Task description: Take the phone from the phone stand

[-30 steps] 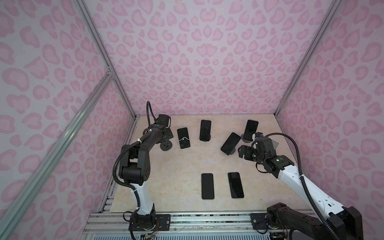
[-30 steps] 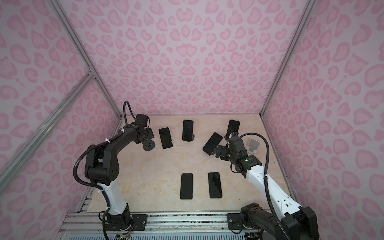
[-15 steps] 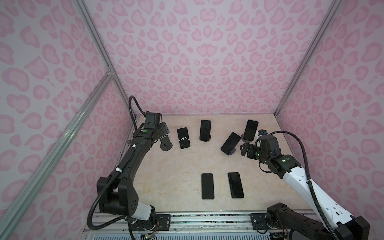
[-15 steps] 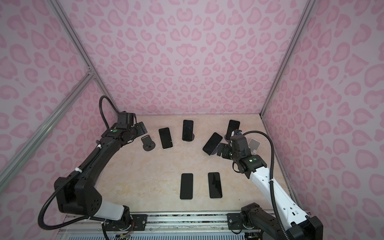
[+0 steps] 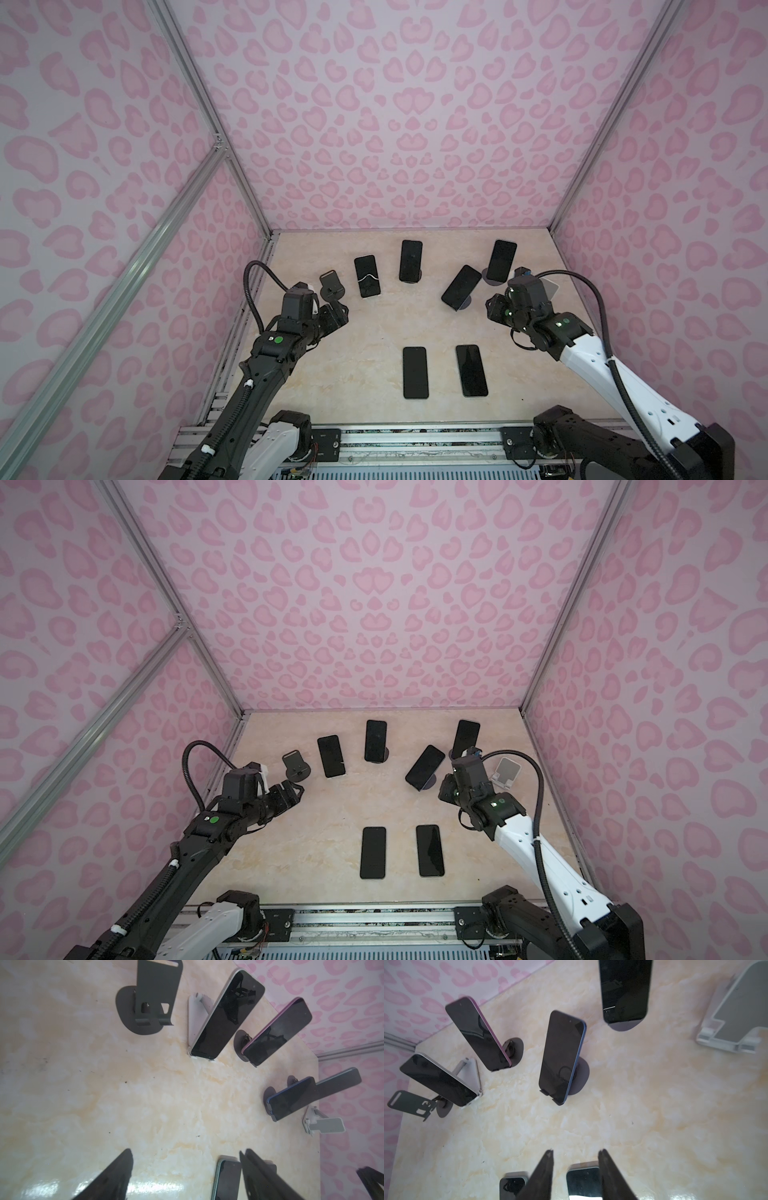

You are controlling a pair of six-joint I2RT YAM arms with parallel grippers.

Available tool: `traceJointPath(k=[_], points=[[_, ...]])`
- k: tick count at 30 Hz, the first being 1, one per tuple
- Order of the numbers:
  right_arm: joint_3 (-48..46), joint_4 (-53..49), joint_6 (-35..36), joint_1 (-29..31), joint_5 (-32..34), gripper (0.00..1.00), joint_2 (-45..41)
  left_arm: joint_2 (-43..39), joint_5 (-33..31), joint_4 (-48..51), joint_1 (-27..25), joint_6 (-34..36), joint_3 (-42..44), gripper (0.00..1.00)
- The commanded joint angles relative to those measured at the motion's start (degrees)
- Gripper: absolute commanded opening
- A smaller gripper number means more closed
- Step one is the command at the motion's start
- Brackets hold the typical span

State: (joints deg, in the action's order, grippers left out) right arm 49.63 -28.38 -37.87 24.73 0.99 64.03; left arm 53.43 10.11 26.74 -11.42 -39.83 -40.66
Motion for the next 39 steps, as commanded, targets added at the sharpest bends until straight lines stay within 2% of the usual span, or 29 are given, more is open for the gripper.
traceJointPath(k=[1, 3, 5, 9, 14, 17, 26, 39], points=[[3.71, 3.03, 4.2, 4.81, 1.69, 0.19, 6.32, 0.06, 2.5, -2.23, -0.72, -0.2, 1.32, 0.84], [7.6, 1.22, 6.71, 6.64, 3.68, 0.05, 11.14, 0.91, 3.25, -1.8, -0.84, -0.05, 2.15, 0.84], [10.5, 0.83, 7.88, 6.23, 1.27, 0.0, 15.47, 1.34, 4.36, -2.24, -1.1, -0.2, 3.27, 0.84], [16.71, -1.12, 9.71, 5.57, -2.4, 0.0, 24.13, 1.42, 4.74, -3.65, -1.83, -1.54, 4.89, 0.84], [19.85, -0.75, 9.44, 5.59, -3.8, 0.0, 31.25, 2.89, 4.91, -3.7, -2.41, -1.15, 3.89, 0.84], [19.27, 1.54, 8.52, 6.25, -3.4, 0.04, 32.18, 3.87, 5.25, -3.49, -2.91, -0.69, 3.04, 0.83], [18.93, 2.19, 7.55, 6.62, 0.03, 0.05, 34.51, 3.49, 6.45, -3.79, -4.89, 0.19, 3.91, 0.82], [17.01, 3.88, 6.62, 6.56, -0.93, 0.09, 36.92, 3.44, 6.87, -3.19, -5.54, 0.37, 3.97, 0.81]])
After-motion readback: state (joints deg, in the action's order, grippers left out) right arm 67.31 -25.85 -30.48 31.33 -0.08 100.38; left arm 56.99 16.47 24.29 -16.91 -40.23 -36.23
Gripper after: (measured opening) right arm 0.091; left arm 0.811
